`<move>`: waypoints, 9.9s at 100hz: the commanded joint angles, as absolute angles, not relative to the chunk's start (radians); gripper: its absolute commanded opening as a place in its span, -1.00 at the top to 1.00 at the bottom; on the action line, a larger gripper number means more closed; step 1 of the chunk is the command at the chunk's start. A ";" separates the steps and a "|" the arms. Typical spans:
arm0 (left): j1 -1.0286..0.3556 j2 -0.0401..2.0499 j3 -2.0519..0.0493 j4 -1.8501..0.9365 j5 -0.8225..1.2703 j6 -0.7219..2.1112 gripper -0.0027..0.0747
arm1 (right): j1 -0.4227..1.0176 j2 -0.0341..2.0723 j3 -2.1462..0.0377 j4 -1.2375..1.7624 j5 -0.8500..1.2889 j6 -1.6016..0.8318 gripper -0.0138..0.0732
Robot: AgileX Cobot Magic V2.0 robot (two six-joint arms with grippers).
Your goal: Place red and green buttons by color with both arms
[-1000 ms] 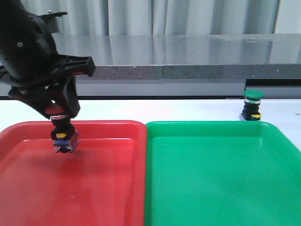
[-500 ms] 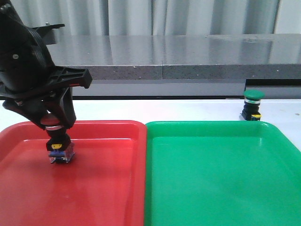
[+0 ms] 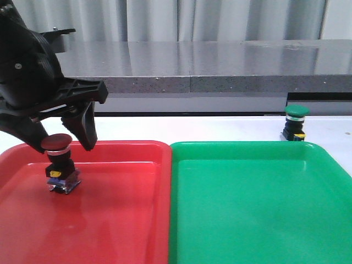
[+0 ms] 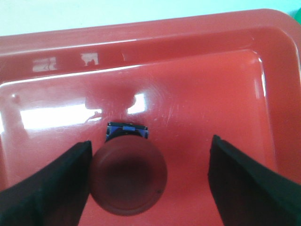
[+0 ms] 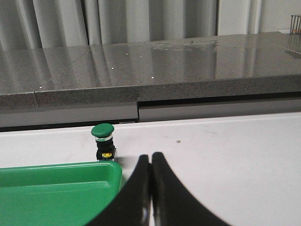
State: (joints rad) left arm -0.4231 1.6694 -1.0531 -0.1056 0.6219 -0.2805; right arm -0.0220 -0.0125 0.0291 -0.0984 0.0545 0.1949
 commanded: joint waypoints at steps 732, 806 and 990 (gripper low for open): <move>-0.054 -0.037 0.015 -0.015 -0.024 -0.077 0.98 | 0.118 1.882 -1.579 0.070 0.895 0.187 -0.51; -0.054 -0.037 0.015 -0.015 -0.024 -0.077 0.98 | 0.117 1.972 -1.608 0.089 0.897 0.168 0.15; -0.054 -0.037 0.015 -0.015 -0.024 -0.077 0.98 | 0.537 1.581 -1.075 0.101 0.632 0.380 0.16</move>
State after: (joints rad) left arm -0.0563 -0.0037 0.0029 -0.0073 0.0609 -0.0795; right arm 0.5358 1.6271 -1.0684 0.0951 0.7040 0.3785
